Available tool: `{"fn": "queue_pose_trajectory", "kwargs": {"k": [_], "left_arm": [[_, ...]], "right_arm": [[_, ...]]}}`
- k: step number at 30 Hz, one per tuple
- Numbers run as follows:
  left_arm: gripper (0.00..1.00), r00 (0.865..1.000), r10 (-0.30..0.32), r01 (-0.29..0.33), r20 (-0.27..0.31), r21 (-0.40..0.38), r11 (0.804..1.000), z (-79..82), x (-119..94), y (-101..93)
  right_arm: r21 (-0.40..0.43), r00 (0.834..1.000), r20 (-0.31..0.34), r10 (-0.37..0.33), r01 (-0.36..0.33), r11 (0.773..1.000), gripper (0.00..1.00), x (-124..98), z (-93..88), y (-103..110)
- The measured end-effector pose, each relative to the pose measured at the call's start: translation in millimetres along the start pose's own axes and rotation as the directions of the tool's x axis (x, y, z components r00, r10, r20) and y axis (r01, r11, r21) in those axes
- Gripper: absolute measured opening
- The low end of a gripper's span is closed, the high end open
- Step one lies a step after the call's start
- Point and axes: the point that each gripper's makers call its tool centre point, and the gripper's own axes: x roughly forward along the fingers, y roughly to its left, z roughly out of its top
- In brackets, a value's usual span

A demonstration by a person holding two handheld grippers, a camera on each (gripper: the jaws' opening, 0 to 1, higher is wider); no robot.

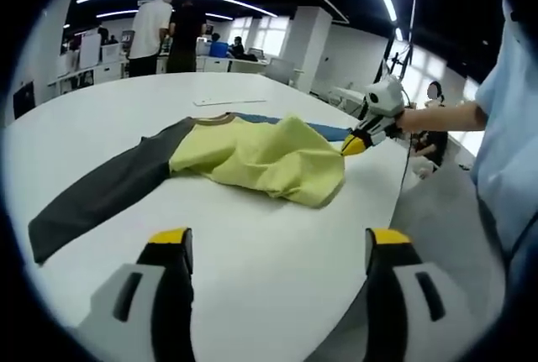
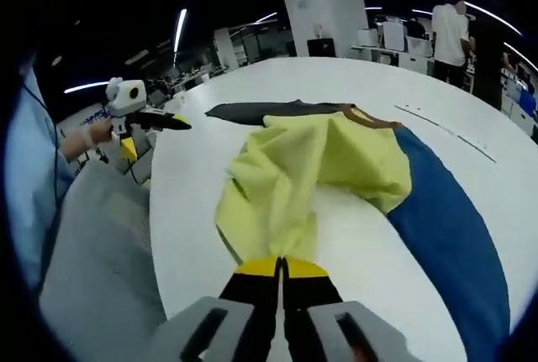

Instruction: Fold the garment on the visible template until the final outline fits inside the template.

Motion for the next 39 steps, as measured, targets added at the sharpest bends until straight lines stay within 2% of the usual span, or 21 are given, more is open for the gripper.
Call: {"fn": "queue_pose_trajectory", "kwargs": {"k": [15, 20, 25, 31, 34, 35, 39], "left_arm": [[0.8, 0.998, -0.054, 0.054, -0.013, 0.006, 0.999, -2.1, 12, -15.6], [0.8, 0.998, -0.06, 0.06, -0.01, 0.001, 0.998, -1.9, 13, -17.9], [0.8, 0.998, -0.056, 0.056, -0.009, -0.004, 0.998, -3.4, 12, -17.5], [0.8, 0.999, -0.039, 0.039, -0.001, -0.016, 0.999, -4.5, 8, -13.4], [0.8, 0.999, -0.034, 0.034, -0.001, -0.02, 0.999, -5.9, 6, -13.6], [0.8, 0.999, -0.034, 0.034, -0.001, -0.021, 0.999, -5.9, 6, -13.7], [0.8, 1.0, -0.028, 0.028, 0.003, -0.024, 0.999, -6.2, 4, -13.2]], "right_arm": [[0.127, 1.0, -0.009, 0.006, -0.004, 0.992, 0.0, -17, -43.9, 32], [0.159, 1.0, -0.017, 0.007, -0.004, 0.987, 0.0, -15, -50.9, 34], [0.156, 1.0, -0.029, 0.006, -0.001, 0.988, 0.0, -15, -50.1, 31], [0.205, 1.0, -0.015, 0.028, -0.024, 0.978, 0.0, -19, -34.2, 33], [0.235, 0.999, 0.029, 0.042, -0.048, 0.971, 0.0, -19, -13.2, 32], [0.247, 0.997, 0.057, 0.055, -0.068, 0.967, 0.0, -18, 0.7, 33], [0.213, 0.991, 0.112, 0.072, -0.095, 0.973, 0.0, -9, 42.3, 29]]}}
